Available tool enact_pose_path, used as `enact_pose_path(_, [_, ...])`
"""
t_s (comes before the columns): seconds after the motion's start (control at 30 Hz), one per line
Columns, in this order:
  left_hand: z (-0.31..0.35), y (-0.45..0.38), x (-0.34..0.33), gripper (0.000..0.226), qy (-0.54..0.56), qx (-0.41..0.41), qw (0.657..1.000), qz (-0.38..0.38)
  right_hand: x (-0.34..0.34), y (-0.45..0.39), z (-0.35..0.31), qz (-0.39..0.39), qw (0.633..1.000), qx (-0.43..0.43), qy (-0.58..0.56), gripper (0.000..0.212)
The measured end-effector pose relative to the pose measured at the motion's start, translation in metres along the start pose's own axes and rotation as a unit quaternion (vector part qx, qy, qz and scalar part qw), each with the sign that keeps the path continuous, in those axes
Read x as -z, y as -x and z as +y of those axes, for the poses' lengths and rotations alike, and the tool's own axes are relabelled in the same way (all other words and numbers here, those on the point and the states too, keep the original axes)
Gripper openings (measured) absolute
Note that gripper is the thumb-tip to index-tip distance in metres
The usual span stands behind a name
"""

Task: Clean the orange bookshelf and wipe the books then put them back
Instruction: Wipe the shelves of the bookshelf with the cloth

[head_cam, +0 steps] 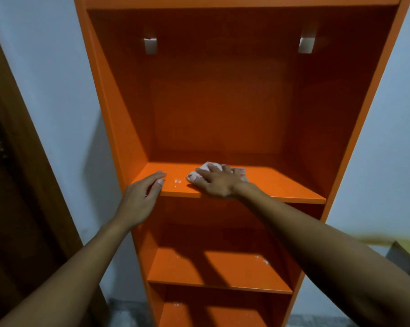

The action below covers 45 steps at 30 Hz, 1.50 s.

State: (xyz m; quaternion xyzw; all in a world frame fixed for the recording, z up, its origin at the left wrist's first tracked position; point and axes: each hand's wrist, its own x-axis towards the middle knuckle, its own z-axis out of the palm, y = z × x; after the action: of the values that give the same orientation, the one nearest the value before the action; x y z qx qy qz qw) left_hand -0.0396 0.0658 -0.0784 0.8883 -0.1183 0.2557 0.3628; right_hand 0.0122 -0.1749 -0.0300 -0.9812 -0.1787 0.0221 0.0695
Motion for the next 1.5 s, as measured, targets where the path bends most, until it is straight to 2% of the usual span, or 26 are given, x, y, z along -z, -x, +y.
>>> enact_pose_path(0.07, [-0.001, 0.008, 0.01, 0.036, 0.014, -0.001, 0.997, 0.073, -0.011, 0.01, -0.019, 0.043, 0.995, 0.069, 0.056, 0.057])
enact_pose_path(0.17, [-0.004, 0.019, 0.023, 0.035, -0.038, -0.047, 0.986, 0.154, -0.03, 0.022, -0.032, 0.173, 0.964, 0.189, 0.064, 0.04])
enact_pose_path(0.23, [-0.005, 0.024, 0.028, 0.036, -0.088, -0.053, 0.979, 0.178, -0.034, 0.022, -0.035, 0.22, 0.944, 0.246, -0.007, 0.038])
enact_pose_path(0.27, [-0.006, 0.026, 0.029, 0.04, -0.112, -0.046, 0.976, 0.179, -0.031, 0.022, -0.037, 0.22, 0.937, 0.265, -0.061, 0.039])
enact_pose_path(0.37, [-0.014, 0.03, 0.029, 0.06, -0.145, -0.028, 0.978, 0.145, -0.007, 0.013, -0.036, 0.227, 0.907, 0.289, -0.204, 0.037])
enact_pose_path(0.47, [-0.021, 0.034, 0.025, 0.073, -0.165, -0.043, 0.979, 0.108, 0.019, -0.018, -0.005, 0.273, 0.907, 0.206, -0.247, 0.032])
enact_pose_path(0.53, [-0.018, 0.036, 0.022, 0.079, -0.156, -0.039, 0.982, 0.096, 0.03, -0.046, 0.03, 0.281, 0.933, 0.075, -0.21, 0.04])
enact_pose_path(0.57, [-0.017, 0.036, 0.022, 0.081, -0.153, -0.033, 0.983, 0.095, 0.032, -0.058, 0.046, 0.236, 0.953, -0.002, -0.188, 0.057])
enact_pose_path(0.6, [-0.014, 0.036, 0.021, 0.082, -0.149, -0.031, 0.984, 0.094, 0.028, -0.068, 0.06, 0.171, 0.968, -0.074, -0.166, 0.083])
enact_pose_path(0.63, [-0.012, 0.036, 0.021, 0.083, -0.148, -0.032, 0.984, 0.09, 0.021, -0.079, 0.072, 0.103, 0.978, -0.115, -0.139, 0.108])
enact_pose_path(0.67, [-0.013, 0.037, 0.021, 0.083, -0.151, -0.032, 0.984, 0.086, 0.012, -0.091, 0.078, 0.047, 0.982, -0.143, -0.111, 0.123])
enact_pose_path(0.77, [-0.015, 0.036, 0.023, 0.082, -0.161, -0.031, 0.983, 0.08, -0.003, -0.121, 0.067, -0.006, 0.984, -0.16, -0.073, 0.14])
enact_pose_path(0.8, [-0.017, 0.036, 0.024, 0.081, -0.162, -0.03, 0.983, 0.078, -0.003, -0.125, 0.056, -0.014, 0.985, -0.15, -0.081, 0.142])
enact_pose_path(0.83, [-0.019, 0.035, 0.025, 0.08, -0.163, -0.03, 0.983, 0.078, -0.003, -0.128, 0.045, -0.018, 0.987, -0.131, -0.094, 0.133])
enact_pose_path(0.9, [-0.021, 0.035, 0.027, 0.077, -0.17, -0.032, 0.982, 0.077, 0.0, -0.128, 0.018, -0.031, 0.991, -0.076, -0.103, 0.1])
enact_pose_path(0.97, [-0.024, 0.035, 0.03, 0.077, -0.179, -0.036, 0.98, 0.075, 0.002, -0.121, -0.008, -0.045, 0.995, -0.015, -0.083, 0.082])
enact_pose_path(1.1, [-0.032, 0.034, 0.036, 0.075, -0.191, -0.039, 0.979, 0.061, -0.004, -0.09, -0.05, -0.02, 0.994, 0.102, 0.012, 0.068])
enact_pose_path(1.23, [-0.035, 0.032, 0.044, 0.071, -0.191, -0.043, 0.978, 0.067, -0.01, -0.05, -0.065, -0.009, 0.975, 0.215, 0.06, 0.055])
enact_pose_path(1.3, [-0.034, 0.028, 0.049, 0.07, -0.193, -0.032, 0.978, 0.075, -0.016, -0.029, -0.066, 0.034, 0.956, 0.278, 0.09, 0.053])
enact_pose_path(1.4, [-0.033, 0.021, 0.056, 0.07, -0.212, -0.044, 0.973, 0.076, -0.021, -0.008, -0.065, 0.091, 0.914, 0.395, 0.023, 0.051])
enact_pose_path(1.5, [-0.031, 0.017, 0.059, 0.071, -0.224, -0.066, 0.97, 0.069, -0.004, -0.014, -0.062, 0.057, 0.894, 0.414, -0.162, 0.049])
